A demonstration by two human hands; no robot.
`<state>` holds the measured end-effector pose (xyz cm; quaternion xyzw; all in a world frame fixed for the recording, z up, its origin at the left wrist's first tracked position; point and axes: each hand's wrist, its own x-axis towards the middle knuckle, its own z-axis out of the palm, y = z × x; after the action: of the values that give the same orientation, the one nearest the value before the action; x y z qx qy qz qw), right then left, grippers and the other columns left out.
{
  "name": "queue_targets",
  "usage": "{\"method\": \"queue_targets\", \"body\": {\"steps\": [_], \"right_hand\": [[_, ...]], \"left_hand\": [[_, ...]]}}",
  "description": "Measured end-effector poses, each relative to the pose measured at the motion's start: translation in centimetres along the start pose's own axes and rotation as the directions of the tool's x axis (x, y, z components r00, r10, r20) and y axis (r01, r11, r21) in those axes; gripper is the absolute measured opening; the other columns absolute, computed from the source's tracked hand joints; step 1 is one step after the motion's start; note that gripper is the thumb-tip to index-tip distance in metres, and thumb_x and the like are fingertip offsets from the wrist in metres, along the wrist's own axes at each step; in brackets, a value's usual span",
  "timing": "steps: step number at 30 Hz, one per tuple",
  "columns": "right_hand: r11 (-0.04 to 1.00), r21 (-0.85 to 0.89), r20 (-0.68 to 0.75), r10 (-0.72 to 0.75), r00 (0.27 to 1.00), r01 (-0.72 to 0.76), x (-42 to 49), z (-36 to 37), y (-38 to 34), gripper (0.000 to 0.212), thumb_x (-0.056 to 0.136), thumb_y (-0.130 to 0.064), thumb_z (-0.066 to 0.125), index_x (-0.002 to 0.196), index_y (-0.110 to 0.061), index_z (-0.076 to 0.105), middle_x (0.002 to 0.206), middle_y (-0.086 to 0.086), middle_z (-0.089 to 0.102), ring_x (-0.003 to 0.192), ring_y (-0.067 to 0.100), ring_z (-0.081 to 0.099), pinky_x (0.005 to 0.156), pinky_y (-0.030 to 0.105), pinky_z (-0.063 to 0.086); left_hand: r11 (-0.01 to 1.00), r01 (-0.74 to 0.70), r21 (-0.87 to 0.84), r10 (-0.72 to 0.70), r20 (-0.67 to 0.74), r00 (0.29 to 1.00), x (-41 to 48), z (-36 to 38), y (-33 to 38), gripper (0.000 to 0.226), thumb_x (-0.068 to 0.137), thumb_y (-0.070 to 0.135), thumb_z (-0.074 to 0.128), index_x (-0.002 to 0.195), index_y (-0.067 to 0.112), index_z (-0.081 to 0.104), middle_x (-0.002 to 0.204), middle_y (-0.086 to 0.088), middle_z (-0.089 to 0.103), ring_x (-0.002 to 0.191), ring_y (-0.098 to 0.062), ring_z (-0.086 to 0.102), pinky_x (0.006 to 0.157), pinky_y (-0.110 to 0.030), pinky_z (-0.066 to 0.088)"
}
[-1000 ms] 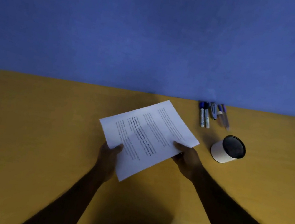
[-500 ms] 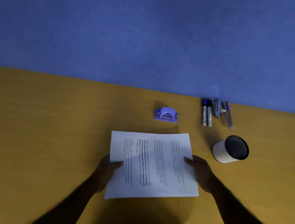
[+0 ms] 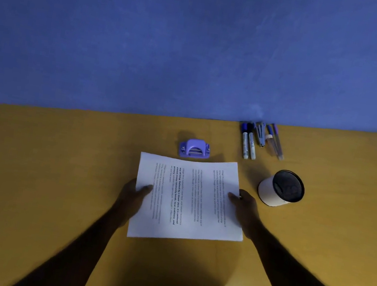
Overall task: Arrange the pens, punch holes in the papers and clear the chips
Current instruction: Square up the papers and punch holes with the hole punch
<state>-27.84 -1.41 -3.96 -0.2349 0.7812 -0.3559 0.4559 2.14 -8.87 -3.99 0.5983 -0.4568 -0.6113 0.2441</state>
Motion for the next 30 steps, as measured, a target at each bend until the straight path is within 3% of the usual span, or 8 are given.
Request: {"method": "queue_targets", "body": {"steps": [6,17,30], "right_hand": [[1.000,-0.018,-0.022,-0.002,1.000,0.001,1.5,0.4,-0.7,0.008,0.098,-0.024,0.053,0.100,-0.020,0.061,0.089,-0.002,0.068,0.076,0.015,0.067,0.057,0.024,0.048],[0.998,-0.063,-0.061,0.009,0.998,-0.013,3.2,0.4,-0.9,0.012,0.095,-0.025,0.058,0.106,-0.020,0.056,0.089,-0.009,0.062,0.076,0.009,0.064,0.054,0.021,0.045],[0.996,-0.088,-0.044,-0.020,0.999,0.016,5.1,0.8,-2.1,0.009,0.097,-0.024,0.054,0.105,-0.022,0.056,0.091,-0.006,0.062,0.080,0.010,0.062,0.062,0.026,0.049]], "left_hand": [[0.999,-0.014,0.048,0.015,-0.029,0.999,1.7,0.2,0.5,0.010,0.093,0.023,0.061,0.101,0.027,0.065,0.091,0.000,0.073,0.079,-0.017,0.071,0.064,-0.028,0.053],[1.000,-0.008,0.010,0.009,-0.062,0.998,3.1,0.6,0.7,0.018,0.093,0.018,0.061,0.110,0.019,0.064,0.096,0.001,0.071,0.084,-0.017,0.069,0.065,-0.025,0.052],[0.999,-0.046,0.006,0.046,-0.081,0.996,3.4,0.2,1.3,0.016,0.093,0.016,0.060,0.109,0.018,0.064,0.096,0.000,0.071,0.084,-0.017,0.069,0.066,-0.027,0.052]]}}
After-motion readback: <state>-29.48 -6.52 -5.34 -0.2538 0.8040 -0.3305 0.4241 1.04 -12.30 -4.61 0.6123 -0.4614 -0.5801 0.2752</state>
